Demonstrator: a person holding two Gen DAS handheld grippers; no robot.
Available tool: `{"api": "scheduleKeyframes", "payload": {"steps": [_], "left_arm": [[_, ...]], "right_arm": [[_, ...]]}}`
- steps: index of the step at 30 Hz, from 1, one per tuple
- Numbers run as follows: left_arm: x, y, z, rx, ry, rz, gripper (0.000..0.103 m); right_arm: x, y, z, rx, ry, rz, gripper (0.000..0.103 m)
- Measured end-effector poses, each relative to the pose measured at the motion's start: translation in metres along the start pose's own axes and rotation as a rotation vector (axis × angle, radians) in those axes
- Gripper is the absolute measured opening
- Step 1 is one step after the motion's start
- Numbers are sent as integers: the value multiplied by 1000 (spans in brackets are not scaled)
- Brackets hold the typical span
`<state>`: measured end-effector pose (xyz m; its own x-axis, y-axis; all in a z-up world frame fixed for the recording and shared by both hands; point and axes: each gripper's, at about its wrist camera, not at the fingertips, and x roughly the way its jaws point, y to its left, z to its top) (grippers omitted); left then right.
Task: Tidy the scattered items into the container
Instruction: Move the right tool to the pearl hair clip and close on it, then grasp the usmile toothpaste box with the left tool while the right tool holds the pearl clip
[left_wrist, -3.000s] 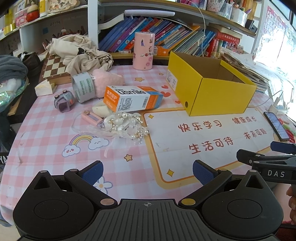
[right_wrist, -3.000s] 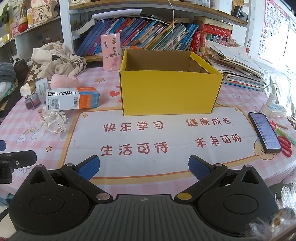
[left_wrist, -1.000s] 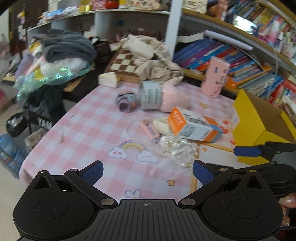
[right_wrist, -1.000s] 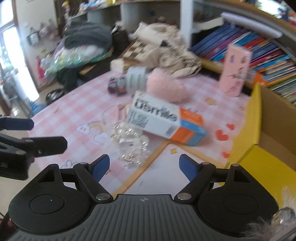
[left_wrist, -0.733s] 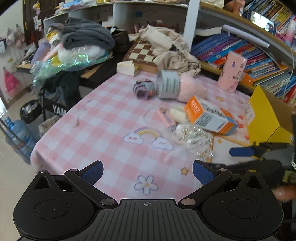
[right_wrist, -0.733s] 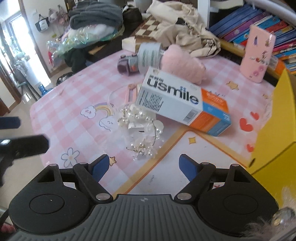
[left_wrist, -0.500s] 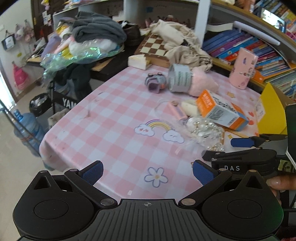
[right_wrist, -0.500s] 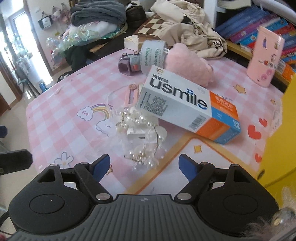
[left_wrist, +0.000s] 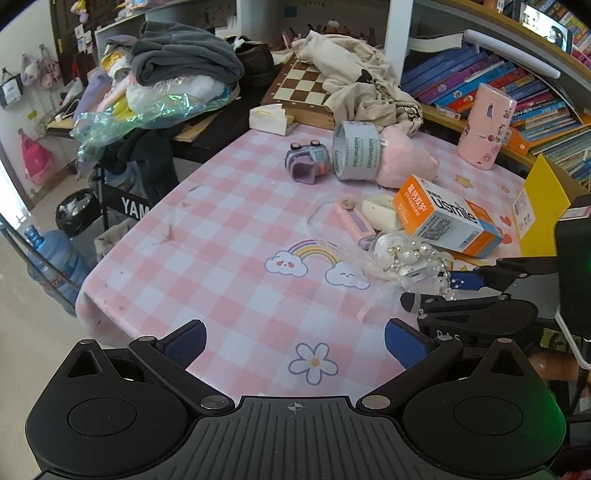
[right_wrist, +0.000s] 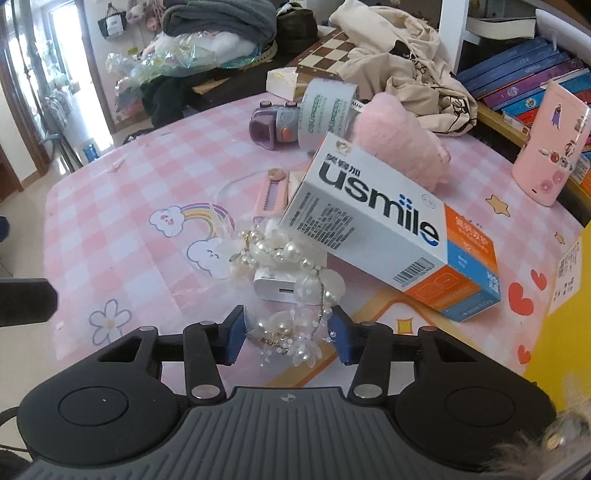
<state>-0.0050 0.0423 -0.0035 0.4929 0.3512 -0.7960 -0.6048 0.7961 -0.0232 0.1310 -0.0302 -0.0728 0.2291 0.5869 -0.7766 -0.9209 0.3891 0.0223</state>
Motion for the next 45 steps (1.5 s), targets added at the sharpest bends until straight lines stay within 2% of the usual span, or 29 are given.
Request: {"api": "scheduleKeyframes", "payload": {"steps": [6, 7, 10, 28, 36, 39, 41, 45], "left_arm": [[4, -1, 4, 15, 1, -34, 103], [5, -2, 5, 19, 1, -41, 103], [8, -4, 7, 35, 1, -67, 103], [32, -23, 20, 121, 20, -251, 103], [54, -46, 39, 162, -3, -323, 102], [61, -55, 46, 194, -31, -345, 102], [65, -62, 50, 233, -82, -359, 102], [76, -84, 53, 431, -173, -344, 101]], "right_arm": [[-19, -2, -2, 34, -18, 23, 43], [-22, -1, -3, 38, -18, 26, 35], [-31, -1, -5, 50, -18, 24, 35], [-69, -10, -35, 162, -12, -144, 35], [-91, -11, -49, 145, -24, -154, 35], [-97, -10, -53, 131, -24, -158, 36], [-100, -10, -56, 128, -20, -160, 36], [-104, -15, -61, 136, -14, -172, 36]]}}
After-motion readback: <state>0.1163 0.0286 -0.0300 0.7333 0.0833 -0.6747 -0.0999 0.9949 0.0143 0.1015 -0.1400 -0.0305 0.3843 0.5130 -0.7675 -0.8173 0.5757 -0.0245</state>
